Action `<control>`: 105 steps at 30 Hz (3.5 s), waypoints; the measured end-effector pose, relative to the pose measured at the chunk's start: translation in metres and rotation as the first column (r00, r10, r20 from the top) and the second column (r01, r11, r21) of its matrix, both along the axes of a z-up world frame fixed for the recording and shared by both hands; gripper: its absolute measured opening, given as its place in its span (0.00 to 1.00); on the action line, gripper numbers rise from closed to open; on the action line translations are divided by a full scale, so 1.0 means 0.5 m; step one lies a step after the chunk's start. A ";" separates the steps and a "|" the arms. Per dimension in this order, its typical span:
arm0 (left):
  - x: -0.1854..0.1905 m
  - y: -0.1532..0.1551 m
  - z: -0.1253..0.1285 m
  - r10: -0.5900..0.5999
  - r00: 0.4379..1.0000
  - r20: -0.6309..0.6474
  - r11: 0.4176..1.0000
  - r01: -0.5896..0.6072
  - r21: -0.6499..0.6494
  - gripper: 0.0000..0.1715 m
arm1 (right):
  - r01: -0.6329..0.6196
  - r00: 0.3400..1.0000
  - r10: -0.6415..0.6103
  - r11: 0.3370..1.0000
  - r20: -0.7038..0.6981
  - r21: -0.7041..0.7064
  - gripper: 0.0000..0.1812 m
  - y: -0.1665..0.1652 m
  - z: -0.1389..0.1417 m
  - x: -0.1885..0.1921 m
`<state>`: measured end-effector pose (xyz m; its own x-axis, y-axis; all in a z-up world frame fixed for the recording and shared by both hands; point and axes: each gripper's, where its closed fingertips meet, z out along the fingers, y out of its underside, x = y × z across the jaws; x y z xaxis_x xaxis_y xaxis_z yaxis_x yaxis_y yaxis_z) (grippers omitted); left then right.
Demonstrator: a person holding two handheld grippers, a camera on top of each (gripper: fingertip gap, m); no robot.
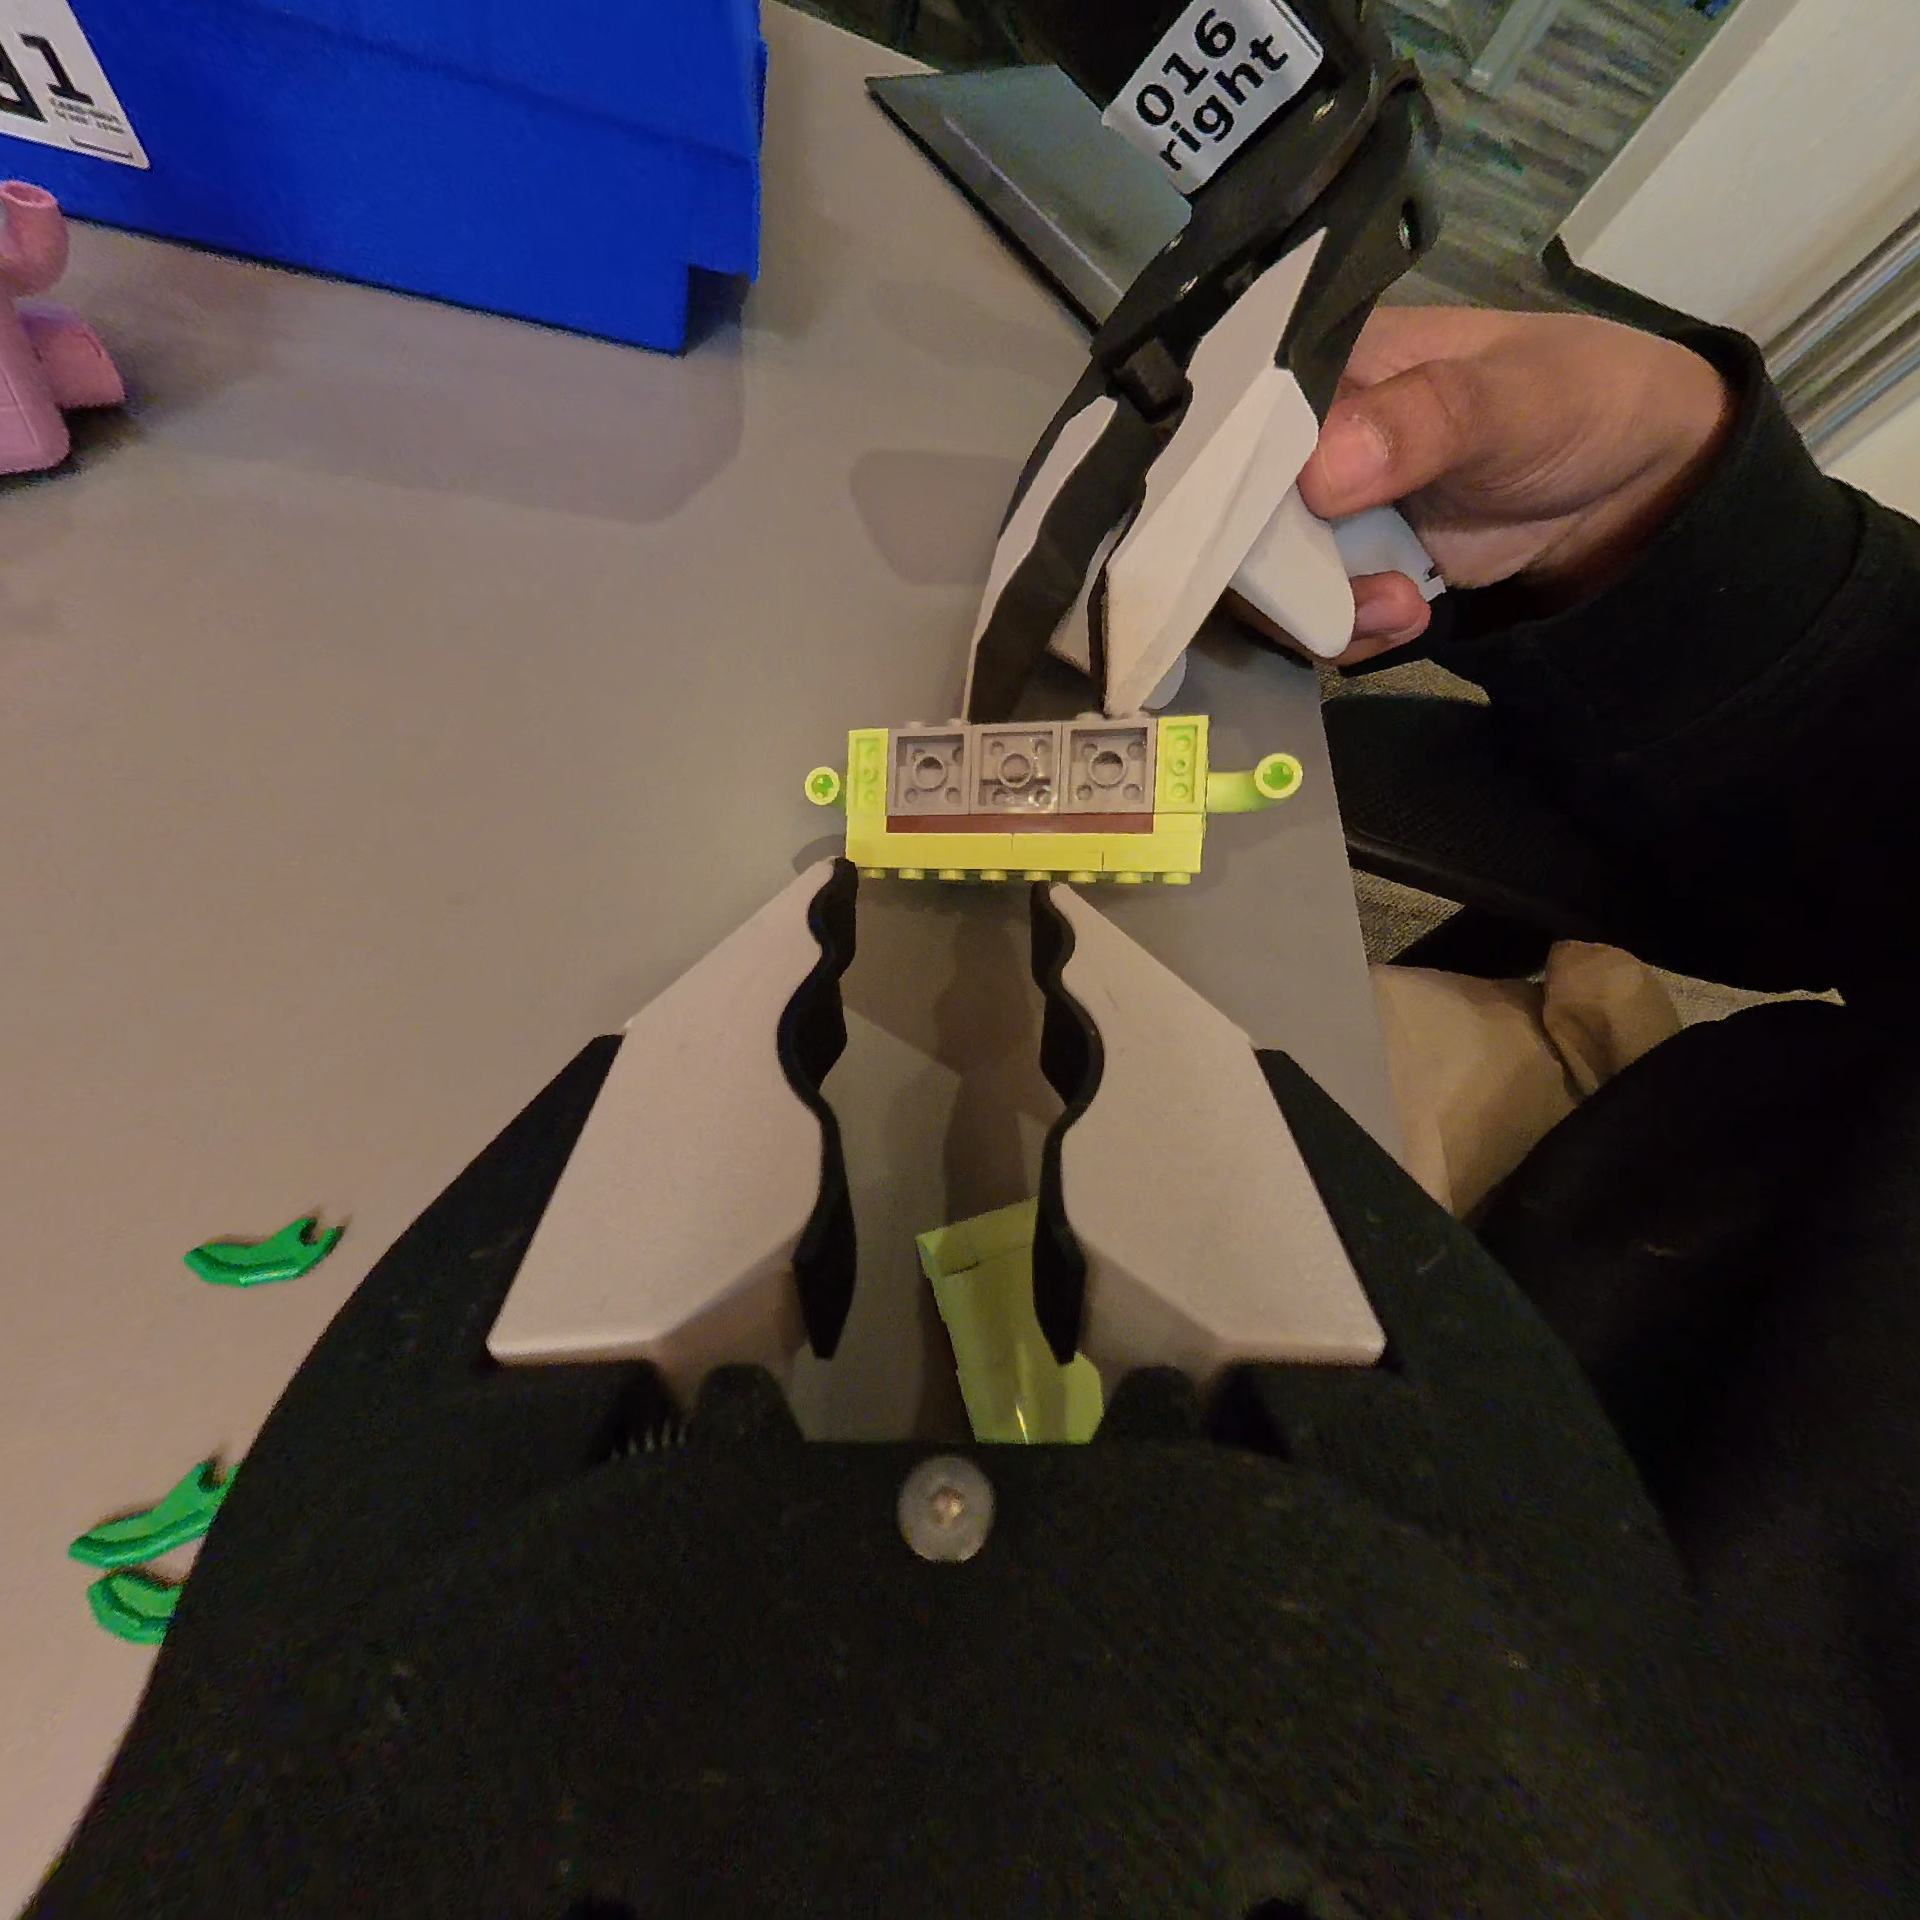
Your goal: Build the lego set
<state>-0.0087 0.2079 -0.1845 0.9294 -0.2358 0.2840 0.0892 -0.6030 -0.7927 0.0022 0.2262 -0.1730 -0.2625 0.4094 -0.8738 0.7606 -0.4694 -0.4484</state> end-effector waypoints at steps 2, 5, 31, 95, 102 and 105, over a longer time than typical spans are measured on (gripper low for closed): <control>0.001 0.000 0.001 -0.003 1.000 -0.003 1.000 0.003 0.000 0.18 | -0.012 1.000 0.012 1.000 0.003 -0.002 0.19 -0.002 -0.001 0.004; 0.002 0.000 0.002 -0.001 1.000 -0.002 1.000 0.001 -0.001 0.18 | -0.015 1.000 0.015 1.000 0.007 -0.007 0.19 -0.001 -0.002 0.007; 0.040 0.010 0.011 -0.031 0.999 0.017 0.999 0.031 -0.004 0.21 | -0.034 0.999 0.035 0.997 -0.002 0.068 0.20 0.012 -0.010 0.031; -0.103 -0.065 0.108 0.214 0.977 0.010 0.902 -0.202 0.383 0.24 | 0.199 0.793 0.208 0.801 -0.573 0.565 0.05 -0.004 0.076 0.012; -0.102 -0.065 0.108 0.215 0.977 0.003 0.902 -0.200 0.383 0.24 | -0.028 0.884 0.351 0.699 -0.309 0.715 0.00 0.007 -0.017 0.064; -0.102 -0.064 0.105 0.216 0.976 -0.003 0.904 -0.199 0.377 0.24 | -0.132 0.881 0.410 0.693 -0.237 0.709 0.00 -0.011 -0.037 0.083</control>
